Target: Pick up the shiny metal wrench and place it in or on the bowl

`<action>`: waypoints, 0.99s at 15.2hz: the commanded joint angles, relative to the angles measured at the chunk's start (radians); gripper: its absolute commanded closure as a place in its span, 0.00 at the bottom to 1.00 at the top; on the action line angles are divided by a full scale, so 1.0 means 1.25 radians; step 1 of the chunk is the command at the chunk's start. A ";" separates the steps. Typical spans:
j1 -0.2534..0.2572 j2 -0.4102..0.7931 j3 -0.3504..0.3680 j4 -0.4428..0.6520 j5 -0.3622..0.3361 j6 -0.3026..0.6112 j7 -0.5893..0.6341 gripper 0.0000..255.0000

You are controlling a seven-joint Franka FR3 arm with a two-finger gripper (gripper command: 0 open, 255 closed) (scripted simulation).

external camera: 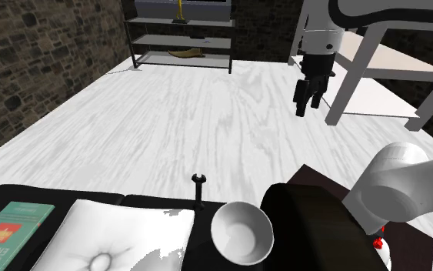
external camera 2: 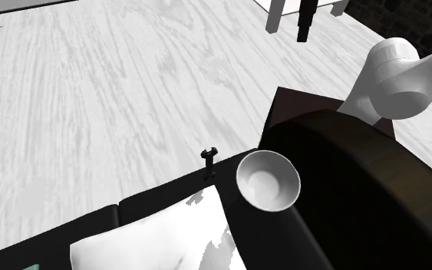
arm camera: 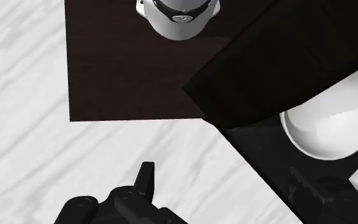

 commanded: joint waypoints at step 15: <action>0.020 0.065 0.302 -0.107 0.212 0.312 0.417 0.00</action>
